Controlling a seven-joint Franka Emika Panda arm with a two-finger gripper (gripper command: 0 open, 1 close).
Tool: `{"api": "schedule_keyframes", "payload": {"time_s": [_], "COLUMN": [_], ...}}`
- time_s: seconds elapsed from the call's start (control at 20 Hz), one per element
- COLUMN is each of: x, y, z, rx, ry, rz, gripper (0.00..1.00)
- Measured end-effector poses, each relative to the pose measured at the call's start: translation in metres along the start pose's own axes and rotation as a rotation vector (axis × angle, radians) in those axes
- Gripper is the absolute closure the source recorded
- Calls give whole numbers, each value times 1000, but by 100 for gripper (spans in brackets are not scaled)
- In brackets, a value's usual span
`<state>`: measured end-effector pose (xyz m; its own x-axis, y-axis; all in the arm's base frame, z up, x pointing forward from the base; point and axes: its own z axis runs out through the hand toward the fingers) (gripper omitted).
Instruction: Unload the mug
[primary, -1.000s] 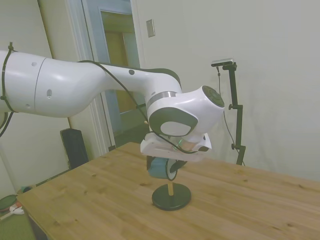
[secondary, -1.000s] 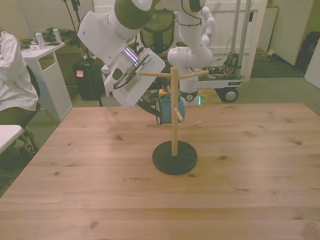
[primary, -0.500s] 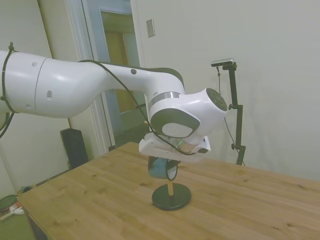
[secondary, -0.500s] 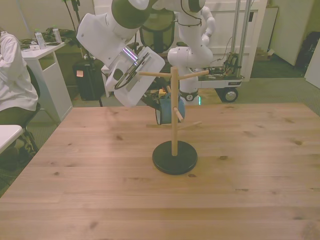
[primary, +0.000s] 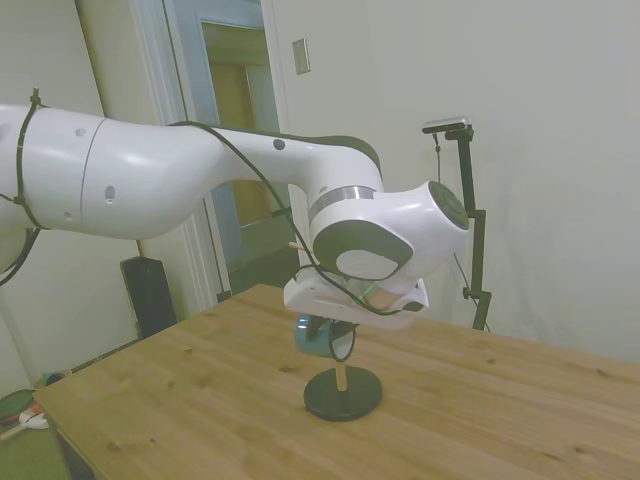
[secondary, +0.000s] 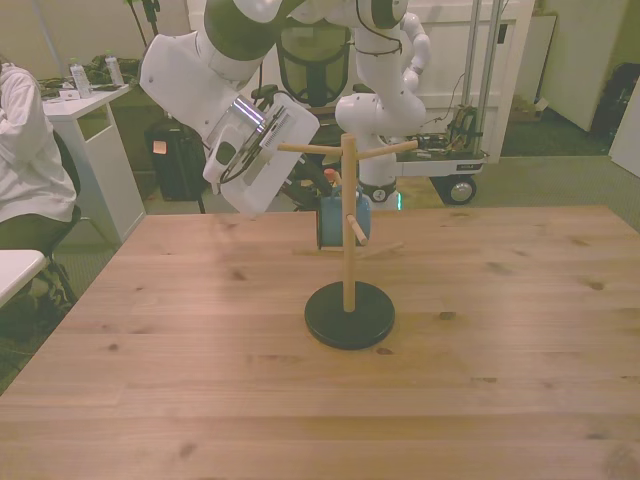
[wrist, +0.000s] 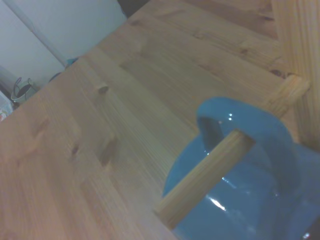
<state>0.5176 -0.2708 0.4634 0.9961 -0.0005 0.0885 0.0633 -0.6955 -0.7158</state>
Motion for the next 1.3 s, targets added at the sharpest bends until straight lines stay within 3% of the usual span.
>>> {"api": "schedule_keyframes", "payload": {"time_s": [1.3], "x": [-6], "y": [2], "z": [-24], "rx": [69], "ry": [-6], "rz": [-25], "gripper": [100]}}
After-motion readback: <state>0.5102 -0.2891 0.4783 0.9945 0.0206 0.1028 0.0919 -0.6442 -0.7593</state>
